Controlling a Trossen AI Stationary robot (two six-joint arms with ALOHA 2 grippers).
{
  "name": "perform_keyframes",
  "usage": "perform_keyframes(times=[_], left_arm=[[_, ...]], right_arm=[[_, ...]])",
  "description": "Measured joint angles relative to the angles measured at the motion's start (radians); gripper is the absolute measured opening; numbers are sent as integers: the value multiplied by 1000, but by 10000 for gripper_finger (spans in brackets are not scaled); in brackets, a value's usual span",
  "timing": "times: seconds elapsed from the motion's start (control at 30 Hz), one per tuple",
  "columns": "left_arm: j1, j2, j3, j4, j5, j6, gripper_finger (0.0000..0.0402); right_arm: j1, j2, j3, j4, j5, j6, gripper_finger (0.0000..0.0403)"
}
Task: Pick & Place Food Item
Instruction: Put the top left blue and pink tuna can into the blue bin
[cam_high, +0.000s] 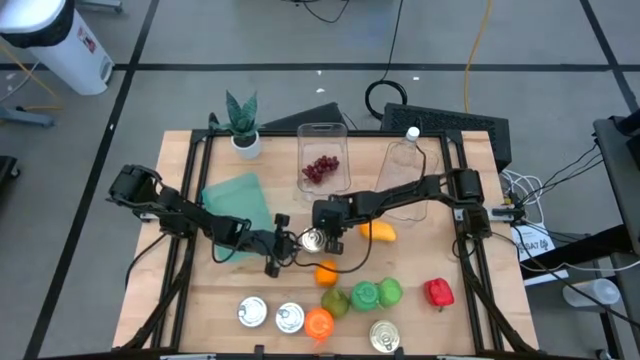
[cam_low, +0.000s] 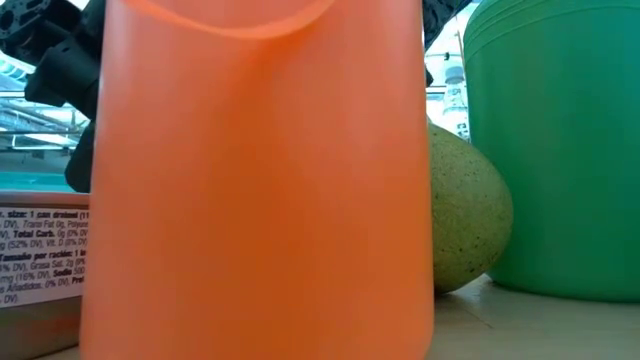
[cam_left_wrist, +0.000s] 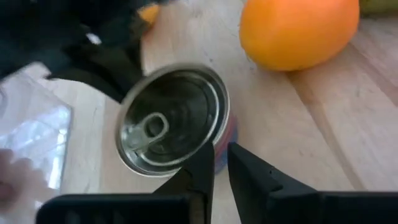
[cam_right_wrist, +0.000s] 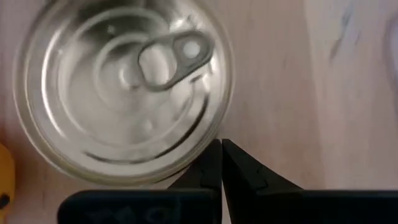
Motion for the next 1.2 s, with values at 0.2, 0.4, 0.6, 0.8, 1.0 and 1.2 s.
perform_keyframes(times=[0.2, 0.4, 0.6, 0.8, 1.0, 1.2], left_arm=[[-3, -1, 0, -4, 18, -17, 55], [-2, 0, 0, -2, 24, -20, 52], [-1, 0, 0, 0, 4, -42, 52], [2, 0, 0, 5, 14, -109, 52], [2, 0, 9, -6, 20, -190, 51], [27, 2, 24, -34, -101, -261, 51]], right_arm=[[-35, -1, 0, 123, -73, -70, 0], [-67, -1, 0, 157, -141, -76, 0], [-48, -1, 0, 158, -134, -83, 0], [-8, -1, 0, 197, -126, -71, 0], [19, -1, 0, 223, -123, -69, 0], [68, -1, 2, 297, -230, -67, 0]])
